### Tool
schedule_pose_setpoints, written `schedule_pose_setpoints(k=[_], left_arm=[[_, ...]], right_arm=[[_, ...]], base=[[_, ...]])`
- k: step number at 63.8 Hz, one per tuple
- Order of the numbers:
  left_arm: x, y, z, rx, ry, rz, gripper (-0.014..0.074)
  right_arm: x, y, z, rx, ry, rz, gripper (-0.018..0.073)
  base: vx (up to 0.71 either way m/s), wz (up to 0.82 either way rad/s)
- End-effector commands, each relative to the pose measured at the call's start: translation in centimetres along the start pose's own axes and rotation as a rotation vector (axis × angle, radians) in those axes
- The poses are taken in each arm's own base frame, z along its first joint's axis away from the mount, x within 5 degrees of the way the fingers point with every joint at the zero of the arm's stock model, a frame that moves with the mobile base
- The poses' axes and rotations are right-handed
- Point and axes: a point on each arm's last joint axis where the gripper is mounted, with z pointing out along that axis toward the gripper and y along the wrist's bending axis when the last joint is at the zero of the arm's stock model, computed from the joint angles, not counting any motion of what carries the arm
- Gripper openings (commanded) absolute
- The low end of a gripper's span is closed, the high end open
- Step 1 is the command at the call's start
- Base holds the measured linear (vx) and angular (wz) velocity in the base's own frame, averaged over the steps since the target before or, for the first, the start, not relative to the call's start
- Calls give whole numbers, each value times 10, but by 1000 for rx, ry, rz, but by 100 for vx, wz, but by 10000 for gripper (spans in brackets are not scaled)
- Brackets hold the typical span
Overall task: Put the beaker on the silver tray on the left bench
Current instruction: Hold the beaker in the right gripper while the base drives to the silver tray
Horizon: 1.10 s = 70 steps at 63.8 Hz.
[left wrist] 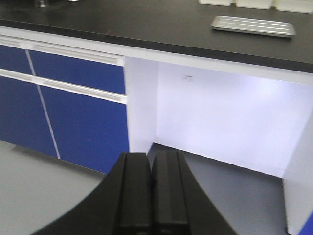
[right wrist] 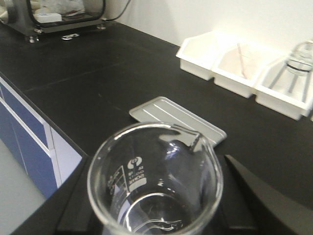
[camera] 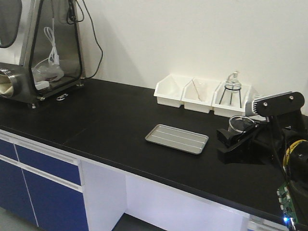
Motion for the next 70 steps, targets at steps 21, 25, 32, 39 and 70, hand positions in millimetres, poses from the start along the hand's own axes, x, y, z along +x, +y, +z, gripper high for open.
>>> schedule_pose_setpoints(k=[21, 25, 32, 39, 70], left_arm=[[-2, 1, 1, -3, -72, -5, 1], [-2, 1, 1, -3, -72, -5, 1], [-2, 1, 1, -3, -72, -5, 1], [-2, 1, 1, -3, -72, -5, 1], [-2, 1, 1, -3, -72, -5, 1]], right_arm=[[-22, 2, -10, -31, -97, -10, -14], [-22, 2, -10, -31, -97, -10, -14], [-22, 2, -10, -31, -97, -10, -14], [-22, 2, -10, -31, -97, -10, -14], [-22, 2, -10, -31, -97, -10, -14]], base=[[30, 27], [30, 19], [29, 17], [28, 13], [22, -9]])
